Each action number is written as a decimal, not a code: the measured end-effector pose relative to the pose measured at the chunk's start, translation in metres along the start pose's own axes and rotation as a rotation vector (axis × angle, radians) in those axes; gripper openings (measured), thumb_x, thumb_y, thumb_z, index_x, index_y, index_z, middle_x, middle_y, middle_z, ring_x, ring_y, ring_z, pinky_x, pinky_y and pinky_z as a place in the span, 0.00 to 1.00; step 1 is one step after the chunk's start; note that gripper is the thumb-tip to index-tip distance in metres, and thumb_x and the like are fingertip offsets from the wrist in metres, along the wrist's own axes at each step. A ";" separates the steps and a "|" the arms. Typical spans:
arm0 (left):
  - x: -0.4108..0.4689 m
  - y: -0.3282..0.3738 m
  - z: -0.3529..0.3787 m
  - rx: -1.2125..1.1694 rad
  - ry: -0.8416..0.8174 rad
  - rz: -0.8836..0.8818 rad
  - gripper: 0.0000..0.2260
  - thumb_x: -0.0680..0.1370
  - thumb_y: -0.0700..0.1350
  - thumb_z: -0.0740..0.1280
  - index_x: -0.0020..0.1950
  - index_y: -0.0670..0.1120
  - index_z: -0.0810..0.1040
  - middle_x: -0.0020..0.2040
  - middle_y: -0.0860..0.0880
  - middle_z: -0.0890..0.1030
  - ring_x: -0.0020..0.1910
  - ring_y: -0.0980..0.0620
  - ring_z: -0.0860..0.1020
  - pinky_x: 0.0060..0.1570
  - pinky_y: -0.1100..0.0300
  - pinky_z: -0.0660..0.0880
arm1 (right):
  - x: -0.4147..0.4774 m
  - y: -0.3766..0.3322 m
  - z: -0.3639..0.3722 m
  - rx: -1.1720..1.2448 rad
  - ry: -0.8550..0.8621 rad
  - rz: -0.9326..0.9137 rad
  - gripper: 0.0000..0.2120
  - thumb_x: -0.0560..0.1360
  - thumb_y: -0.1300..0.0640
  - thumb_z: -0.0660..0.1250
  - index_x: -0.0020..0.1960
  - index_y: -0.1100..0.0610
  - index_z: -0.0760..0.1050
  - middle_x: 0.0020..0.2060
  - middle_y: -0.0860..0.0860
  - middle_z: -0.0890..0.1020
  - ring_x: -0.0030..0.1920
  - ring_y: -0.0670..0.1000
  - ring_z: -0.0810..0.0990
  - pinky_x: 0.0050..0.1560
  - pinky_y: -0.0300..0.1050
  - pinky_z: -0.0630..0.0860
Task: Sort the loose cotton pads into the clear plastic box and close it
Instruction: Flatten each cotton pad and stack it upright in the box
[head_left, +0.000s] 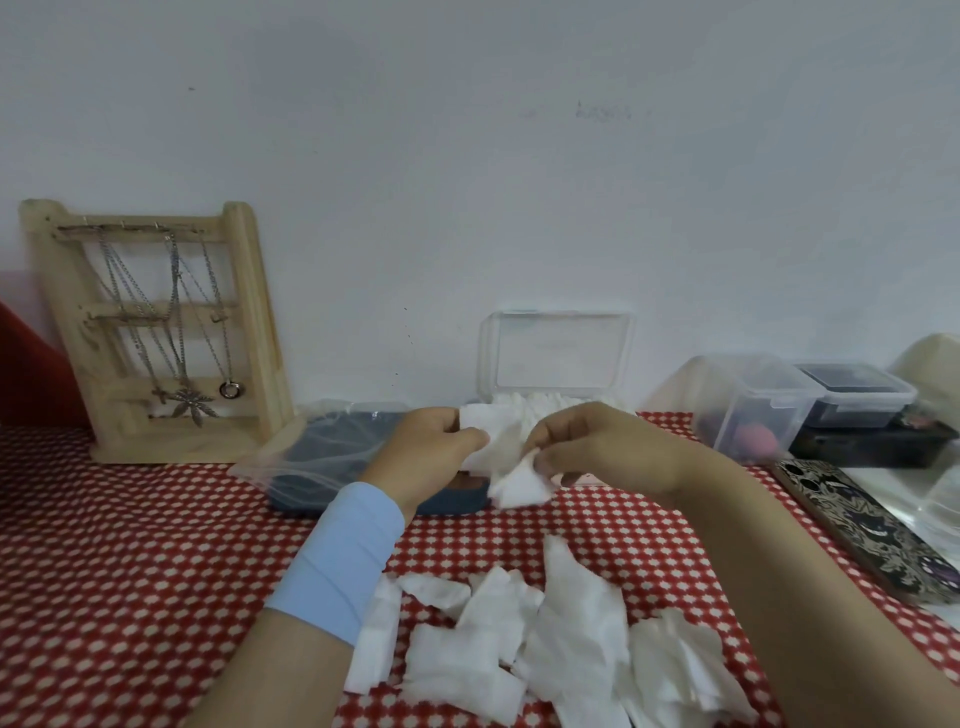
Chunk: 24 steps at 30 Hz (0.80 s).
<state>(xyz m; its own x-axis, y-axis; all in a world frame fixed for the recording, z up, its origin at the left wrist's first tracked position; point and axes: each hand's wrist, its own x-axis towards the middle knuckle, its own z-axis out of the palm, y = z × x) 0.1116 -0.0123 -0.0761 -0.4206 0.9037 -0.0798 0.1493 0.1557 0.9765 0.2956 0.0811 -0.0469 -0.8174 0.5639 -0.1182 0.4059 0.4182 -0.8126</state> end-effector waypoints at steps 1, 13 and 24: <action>-0.001 0.000 0.001 0.014 -0.015 0.004 0.07 0.81 0.40 0.67 0.56 0.45 0.82 0.50 0.50 0.85 0.48 0.52 0.84 0.36 0.65 0.80 | 0.001 0.001 0.001 0.036 0.050 -0.015 0.07 0.79 0.60 0.68 0.52 0.58 0.85 0.48 0.53 0.87 0.49 0.51 0.85 0.55 0.44 0.82; -0.003 0.004 0.009 -0.183 -0.110 -0.031 0.11 0.77 0.40 0.73 0.59 0.42 0.81 0.52 0.46 0.86 0.46 0.51 0.86 0.39 0.61 0.82 | 0.008 0.001 0.007 0.109 0.388 -0.049 0.06 0.81 0.55 0.68 0.51 0.52 0.84 0.40 0.49 0.86 0.30 0.43 0.82 0.33 0.37 0.77; -0.004 0.003 0.007 -0.421 -0.037 -0.057 0.08 0.81 0.42 0.68 0.58 0.41 0.81 0.52 0.42 0.86 0.46 0.46 0.87 0.37 0.60 0.82 | 0.018 0.007 0.017 0.637 0.373 0.151 0.10 0.73 0.61 0.76 0.53 0.62 0.83 0.49 0.57 0.87 0.54 0.59 0.85 0.60 0.55 0.81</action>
<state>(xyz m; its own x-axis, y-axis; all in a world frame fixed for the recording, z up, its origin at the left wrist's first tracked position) 0.1202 -0.0120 -0.0740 -0.3839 0.9133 -0.1359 -0.2547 0.0368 0.9663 0.2768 0.0827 -0.0647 -0.5327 0.8338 -0.1453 0.0947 -0.1119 -0.9892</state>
